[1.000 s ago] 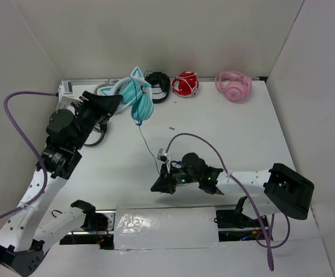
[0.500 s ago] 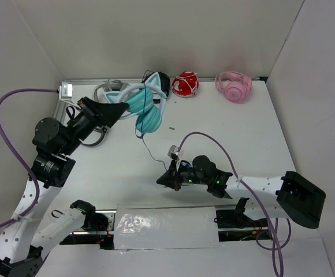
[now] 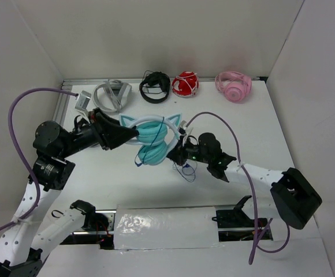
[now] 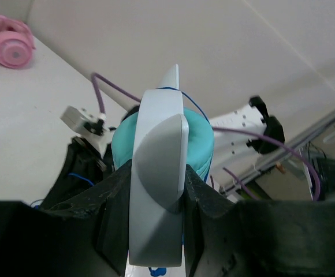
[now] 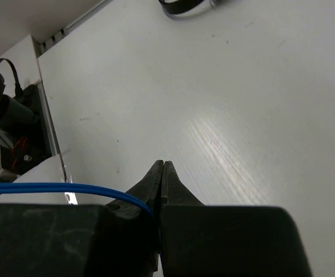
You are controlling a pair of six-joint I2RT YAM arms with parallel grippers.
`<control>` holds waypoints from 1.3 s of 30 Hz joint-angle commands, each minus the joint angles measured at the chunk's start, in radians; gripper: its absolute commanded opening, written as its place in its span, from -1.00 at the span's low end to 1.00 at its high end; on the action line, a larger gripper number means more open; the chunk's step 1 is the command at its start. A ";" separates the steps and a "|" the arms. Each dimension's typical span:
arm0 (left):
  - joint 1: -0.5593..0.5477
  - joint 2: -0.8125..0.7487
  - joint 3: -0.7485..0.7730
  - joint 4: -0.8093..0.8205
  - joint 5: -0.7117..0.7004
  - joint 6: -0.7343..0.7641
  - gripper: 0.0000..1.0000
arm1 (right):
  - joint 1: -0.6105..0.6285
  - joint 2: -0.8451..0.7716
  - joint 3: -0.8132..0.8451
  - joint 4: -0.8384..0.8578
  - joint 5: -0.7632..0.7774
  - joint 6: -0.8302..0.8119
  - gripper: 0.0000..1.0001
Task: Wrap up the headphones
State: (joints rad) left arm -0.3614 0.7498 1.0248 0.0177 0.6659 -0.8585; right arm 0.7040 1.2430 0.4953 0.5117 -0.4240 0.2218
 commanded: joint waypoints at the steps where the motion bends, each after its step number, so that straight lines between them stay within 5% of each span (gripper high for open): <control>1: 0.001 0.002 0.018 0.145 0.191 0.030 -1.00 | -0.001 0.041 0.110 -0.074 -0.076 -0.075 -1.00; 8: 0.004 0.071 -0.035 0.240 0.412 -0.019 -1.00 | -0.001 0.113 0.230 -0.050 -0.157 -0.094 -1.00; 12: 0.007 0.126 0.012 0.119 0.468 0.059 -1.00 | -0.027 0.099 0.311 -0.189 -0.067 -0.121 -1.00; 16: 0.007 0.134 0.028 -0.119 0.309 0.200 -1.00 | -0.078 0.021 0.353 -0.294 0.089 -0.122 -1.00; 21: 0.007 0.092 -0.046 -0.212 0.201 0.263 -1.00 | -0.156 -0.065 0.474 -0.493 0.220 -0.122 -0.99; 34: 0.009 0.187 -0.132 -0.222 0.067 0.309 -1.00 | -0.120 -0.166 0.638 -0.789 0.231 -0.210 -0.83; 39: 0.007 0.255 -0.088 -0.269 -0.118 0.273 -1.00 | -0.063 -0.171 0.683 -0.887 0.283 -0.180 -0.90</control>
State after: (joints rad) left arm -0.3550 0.9844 0.8921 -0.2611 0.6674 -0.5552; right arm 0.6170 1.0958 1.1046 -0.3000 -0.1886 0.0387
